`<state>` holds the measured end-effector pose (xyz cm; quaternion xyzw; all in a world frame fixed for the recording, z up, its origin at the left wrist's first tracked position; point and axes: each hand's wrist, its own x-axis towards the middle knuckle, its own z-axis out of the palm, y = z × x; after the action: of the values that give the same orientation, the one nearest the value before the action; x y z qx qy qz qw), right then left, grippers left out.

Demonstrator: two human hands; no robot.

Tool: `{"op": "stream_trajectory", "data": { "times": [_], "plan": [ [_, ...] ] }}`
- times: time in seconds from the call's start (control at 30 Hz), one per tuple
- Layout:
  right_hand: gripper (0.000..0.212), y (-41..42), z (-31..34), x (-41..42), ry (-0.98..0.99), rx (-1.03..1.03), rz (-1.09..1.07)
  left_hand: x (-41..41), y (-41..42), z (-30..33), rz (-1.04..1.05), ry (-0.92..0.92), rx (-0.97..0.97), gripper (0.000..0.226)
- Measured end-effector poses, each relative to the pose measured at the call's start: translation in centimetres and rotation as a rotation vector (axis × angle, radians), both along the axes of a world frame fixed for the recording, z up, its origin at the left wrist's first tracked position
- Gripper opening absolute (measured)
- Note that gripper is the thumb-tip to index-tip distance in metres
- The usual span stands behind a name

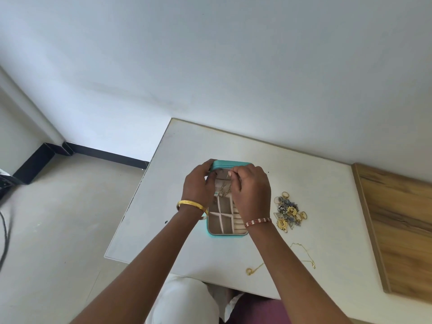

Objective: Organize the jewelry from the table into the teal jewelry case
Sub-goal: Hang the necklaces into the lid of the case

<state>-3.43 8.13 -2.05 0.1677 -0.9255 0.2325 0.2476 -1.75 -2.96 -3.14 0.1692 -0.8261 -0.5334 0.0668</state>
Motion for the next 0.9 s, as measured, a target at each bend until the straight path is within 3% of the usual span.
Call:
{"op": "stream_trajectory", "data": {
  "times": [0.13,0.27,0.37,0.5,0.9],
  "plan": [
    [0.025,0.0,-0.5,-0.7,0.073,0.122,-0.013,0.0,-0.3,0.1,0.002,-0.033,-0.046,0.034],
    [0.019,-0.3,-1.2,-1.1,0.076,0.109,-0.052,-0.1,-0.4,-0.1,0.017,-0.057,-0.093,0.035],
    [0.025,-0.8,-1.6,-1.1,0.03,0.016,-0.075,-0.2,-0.3,-0.2,0.031,-0.074,-0.098,0.036],
    [0.004,-1.5,-2.4,-1.1,-0.045,-0.146,-0.141,-0.1,-0.2,-0.2,0.037,-0.091,-0.097,0.038],
    [0.011,-2.7,-2.5,-1.3,-0.204,-0.501,-0.372,0.5,0.1,0.1,0.043,-0.087,-0.109,0.038]
  ]
}}
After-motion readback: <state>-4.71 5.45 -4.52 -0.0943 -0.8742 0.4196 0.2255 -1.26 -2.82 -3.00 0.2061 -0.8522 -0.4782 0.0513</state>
